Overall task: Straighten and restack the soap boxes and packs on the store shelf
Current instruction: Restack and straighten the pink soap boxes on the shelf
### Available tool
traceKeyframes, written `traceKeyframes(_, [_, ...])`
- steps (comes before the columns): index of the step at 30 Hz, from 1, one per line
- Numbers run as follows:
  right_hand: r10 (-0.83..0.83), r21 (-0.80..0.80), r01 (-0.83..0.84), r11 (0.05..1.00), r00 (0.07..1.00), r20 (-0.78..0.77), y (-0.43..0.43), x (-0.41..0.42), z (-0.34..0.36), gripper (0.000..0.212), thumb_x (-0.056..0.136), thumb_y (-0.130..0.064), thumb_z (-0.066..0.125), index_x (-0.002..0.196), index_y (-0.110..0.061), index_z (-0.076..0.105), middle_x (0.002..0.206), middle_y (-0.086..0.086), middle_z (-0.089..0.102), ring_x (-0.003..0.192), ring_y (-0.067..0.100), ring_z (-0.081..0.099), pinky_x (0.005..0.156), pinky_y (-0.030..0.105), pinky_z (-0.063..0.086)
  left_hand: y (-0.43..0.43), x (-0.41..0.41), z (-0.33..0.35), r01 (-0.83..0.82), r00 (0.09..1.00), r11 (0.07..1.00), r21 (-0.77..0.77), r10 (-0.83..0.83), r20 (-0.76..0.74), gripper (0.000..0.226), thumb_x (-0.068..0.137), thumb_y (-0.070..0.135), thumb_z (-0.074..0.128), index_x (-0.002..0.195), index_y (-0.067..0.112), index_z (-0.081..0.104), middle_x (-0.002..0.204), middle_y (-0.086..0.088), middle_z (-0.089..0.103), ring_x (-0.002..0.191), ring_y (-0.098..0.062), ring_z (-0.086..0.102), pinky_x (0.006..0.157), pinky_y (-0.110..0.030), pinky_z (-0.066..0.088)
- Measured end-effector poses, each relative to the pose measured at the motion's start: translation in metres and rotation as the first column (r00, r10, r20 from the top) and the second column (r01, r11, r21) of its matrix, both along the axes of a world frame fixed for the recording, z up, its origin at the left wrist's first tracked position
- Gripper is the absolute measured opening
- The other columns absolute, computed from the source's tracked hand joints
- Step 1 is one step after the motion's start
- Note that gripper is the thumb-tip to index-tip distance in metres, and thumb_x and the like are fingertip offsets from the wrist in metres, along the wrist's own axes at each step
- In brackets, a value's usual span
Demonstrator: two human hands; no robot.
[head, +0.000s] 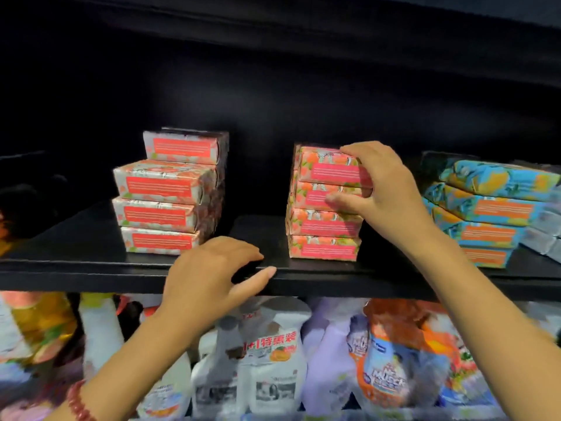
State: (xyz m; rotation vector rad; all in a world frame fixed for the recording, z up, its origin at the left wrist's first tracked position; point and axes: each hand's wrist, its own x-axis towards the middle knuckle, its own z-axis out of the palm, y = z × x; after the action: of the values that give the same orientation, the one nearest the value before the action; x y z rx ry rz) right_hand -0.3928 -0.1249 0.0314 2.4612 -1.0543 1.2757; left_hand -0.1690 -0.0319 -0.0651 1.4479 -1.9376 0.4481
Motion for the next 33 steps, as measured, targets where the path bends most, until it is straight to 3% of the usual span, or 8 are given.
traceKeyframes(8, [0.099, -0.228, -0.077, 0.971, 0.992, 0.083, 0.016, 0.002, -0.013, 0.04, 0.068, 0.0, 0.067, 0.107, -0.004, 0.058, 0.107, 0.007, 0.057, 0.102, 0.016, 0.047, 0.082, 0.017, 0.034, -0.001, -0.004, 0.003, -0.017, 0.984, 1.0, 0.013, 0.019, -0.179, 0.043, 0.077, 0.067, 0.045, 0.089, 0.037, 0.073, 0.091, 0.026, 0.067, 0.088, 0.008, 0.059, 0.065, -0.017, 0.049])
traceKeyframes(14, [0.178, -0.482, -0.163, 0.861, 0.984, -0.013, 0.04, 0.014, -0.036, 0.032, 0.069, 0.006, 0.06, 0.1, 0.007, 0.065, 0.107, 0.021, 0.062, 0.104, 0.034, 0.055, 0.091, 0.039, 0.045, 0.007, -0.012, 0.047, 0.332, 0.515, 0.943, 0.003, -0.178, -0.838, 0.039, 0.072, 0.065, 0.059, 0.068, 0.03, 0.075, 0.068, 0.002, 0.071, 0.064, -0.01, 0.067, 0.055, -0.017, 0.051])
traceKeyframes(17, [0.201, -0.482, -0.19, 0.855, 0.979, -0.03, 0.045, 0.026, -0.043, 0.027, 0.072, 0.007, 0.058, 0.098, 0.008, 0.066, 0.107, 0.023, 0.062, 0.106, 0.035, 0.054, 0.091, 0.043, 0.045, 0.01, -0.014, 0.06, 0.441, 0.503, 0.889, 0.121, -0.133, -0.854, 0.053, 0.068, 0.064, 0.064, 0.075, 0.012, 0.074, 0.078, -0.01, 0.073, 0.075, -0.022, 0.07, 0.059, -0.025, 0.057])
traceKeyframes(20, [0.214, -0.424, -0.228, 0.876, 0.973, -0.08, 0.049, 0.028, -0.046, 0.033, 0.073, 0.001, 0.07, 0.105, 0.002, 0.063, 0.115, 0.022, 0.058, 0.113, 0.031, 0.047, 0.101, 0.033, 0.036, 0.015, -0.013, 0.057, 0.475, 0.45, 0.878, 0.062, -0.182, -0.874, 0.058, 0.07, 0.046, 0.072, 0.091, -0.008, 0.066, 0.086, -0.022, 0.07, 0.083, -0.031, 0.07, 0.076, -0.038, 0.058])
traceKeyframes(22, [0.249, -0.274, -0.268, 0.924, 0.963, -0.101, 0.052, 0.024, -0.046, 0.054, 0.074, -0.023, 0.078, 0.12, -0.006, 0.055, 0.129, 0.015, 0.048, 0.124, 0.023, 0.038, 0.107, 0.027, 0.028, 0.017, -0.012, 0.053, 0.419, 0.464, 0.908, -0.028, -0.241, -0.853, 0.049, 0.069, 0.04, 0.079, 0.089, -0.003, 0.067, 0.075, -0.015, 0.071, 0.07, -0.025, 0.07, 0.066, -0.03, 0.057])
traceKeyframes(26, [0.321, 0.164, -0.365, 0.917, 0.916, 0.243, 0.062, 0.012, -0.035, 0.082, 0.07, -0.055, 0.07, 0.139, -0.025, 0.037, 0.137, -0.011, 0.039, 0.127, -0.001, 0.039, 0.1, 0.012, 0.035, 0.019, -0.013, 0.049, 0.406, 0.501, 0.907, -0.116, -0.327, -0.801, 0.031, 0.068, 0.031, 0.072, 0.091, 0.011, 0.067, 0.082, 0.001, 0.074, 0.073, -0.011, 0.07, 0.06, -0.016, 0.053])
traceKeyframes(29, [0.31, 0.259, -0.383, 0.887, 0.908, 0.282, 0.064, 0.009, -0.026, 0.075, 0.069, -0.049, 0.073, 0.134, -0.03, 0.043, 0.126, -0.023, 0.05, 0.113, -0.012, 0.048, 0.088, 0.008, 0.042, 0.017, -0.013, 0.047, 0.445, 0.512, 0.882, -0.155, -0.393, -0.764, 0.032, 0.067, 0.029, 0.072, 0.096, 0.017, 0.063, 0.093, 0.014, 0.072, 0.086, -0.002, 0.068, 0.067, -0.01, 0.05])
traceKeyframes(33, [0.315, 0.209, -0.357, 0.91, 0.926, 0.208, 0.07, 0.012, -0.02, 0.047, 0.068, -0.024, 0.08, 0.11, -0.023, 0.058, 0.105, -0.015, 0.062, 0.098, 0.0, 0.06, 0.08, 0.019, 0.048, 0.015, -0.007, 0.047, 0.548, 0.491, 0.82, -0.166, -0.476, -0.729, 0.039, 0.068, 0.016, 0.076, 0.102, 0.012, 0.059, 0.1, 0.012, 0.07, 0.095, -0.005, 0.066, 0.074, -0.012, 0.05])
